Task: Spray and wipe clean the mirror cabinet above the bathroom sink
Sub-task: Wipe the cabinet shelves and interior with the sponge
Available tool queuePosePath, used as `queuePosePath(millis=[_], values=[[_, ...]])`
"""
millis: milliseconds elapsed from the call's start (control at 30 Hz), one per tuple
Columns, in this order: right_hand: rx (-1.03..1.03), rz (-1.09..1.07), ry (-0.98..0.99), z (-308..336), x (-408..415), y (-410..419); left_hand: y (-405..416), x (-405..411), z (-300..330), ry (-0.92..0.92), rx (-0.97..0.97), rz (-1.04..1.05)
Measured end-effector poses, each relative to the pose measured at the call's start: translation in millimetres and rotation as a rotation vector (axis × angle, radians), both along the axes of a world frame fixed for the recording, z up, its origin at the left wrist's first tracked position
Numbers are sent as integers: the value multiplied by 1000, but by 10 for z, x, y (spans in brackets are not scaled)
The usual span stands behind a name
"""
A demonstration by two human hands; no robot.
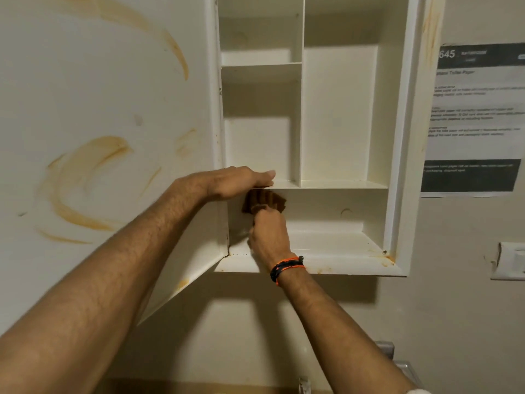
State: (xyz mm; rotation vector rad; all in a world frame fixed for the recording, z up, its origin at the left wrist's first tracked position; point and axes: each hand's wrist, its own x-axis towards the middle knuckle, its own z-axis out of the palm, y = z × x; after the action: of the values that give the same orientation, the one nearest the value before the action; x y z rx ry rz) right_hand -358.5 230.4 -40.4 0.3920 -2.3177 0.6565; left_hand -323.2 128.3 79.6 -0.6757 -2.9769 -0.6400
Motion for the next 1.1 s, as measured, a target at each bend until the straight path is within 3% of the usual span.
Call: queuePosePath(millis=[200, 400, 533, 800, 1100], values=[[244, 116, 46, 90, -94, -203, 41, -32, 149, -115, 134, 33], [511, 106, 99, -29, -113, -25, 21, -41, 93, -66, 103, 50], [380, 194, -99, -60, -34, 171, 29, -25, 82, -68, 130, 52], [300, 160, -297, 115, 41, 734, 39, 9, 17, -58, 134, 36], [251, -103, -349, 181, 188, 1477, -30, -56, -84, 27, 70, 69]])
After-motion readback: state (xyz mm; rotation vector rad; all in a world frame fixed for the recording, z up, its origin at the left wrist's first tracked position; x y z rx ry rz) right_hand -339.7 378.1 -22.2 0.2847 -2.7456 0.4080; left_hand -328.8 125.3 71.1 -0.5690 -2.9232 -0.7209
